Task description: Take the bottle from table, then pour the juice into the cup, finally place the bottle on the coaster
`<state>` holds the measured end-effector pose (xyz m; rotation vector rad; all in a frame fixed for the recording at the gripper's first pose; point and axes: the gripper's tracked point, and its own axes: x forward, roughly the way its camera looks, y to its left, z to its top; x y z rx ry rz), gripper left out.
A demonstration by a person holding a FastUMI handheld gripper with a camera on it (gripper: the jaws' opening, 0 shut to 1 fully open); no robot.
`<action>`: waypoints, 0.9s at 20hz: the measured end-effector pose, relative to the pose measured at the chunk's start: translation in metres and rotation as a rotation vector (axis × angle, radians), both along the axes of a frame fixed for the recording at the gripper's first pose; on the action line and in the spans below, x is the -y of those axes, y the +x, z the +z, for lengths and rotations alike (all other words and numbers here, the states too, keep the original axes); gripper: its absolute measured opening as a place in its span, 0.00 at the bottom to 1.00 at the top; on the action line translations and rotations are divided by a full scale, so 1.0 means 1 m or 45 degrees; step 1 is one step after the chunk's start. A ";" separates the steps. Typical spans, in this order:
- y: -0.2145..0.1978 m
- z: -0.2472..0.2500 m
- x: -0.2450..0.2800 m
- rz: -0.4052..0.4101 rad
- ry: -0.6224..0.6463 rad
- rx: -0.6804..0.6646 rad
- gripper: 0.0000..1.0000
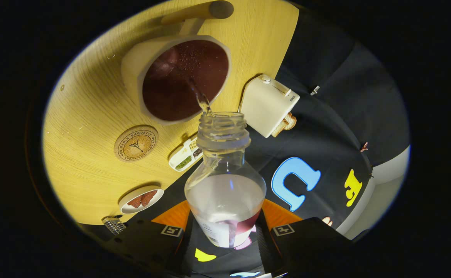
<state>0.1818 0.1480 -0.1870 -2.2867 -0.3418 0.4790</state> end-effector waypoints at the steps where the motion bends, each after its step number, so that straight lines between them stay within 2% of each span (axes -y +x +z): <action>1: 0.002 0.000 -0.002 0.008 -0.006 0.004 0.69; 18: 0.000 0.010 -0.006 0.029 -0.060 0.019 0.69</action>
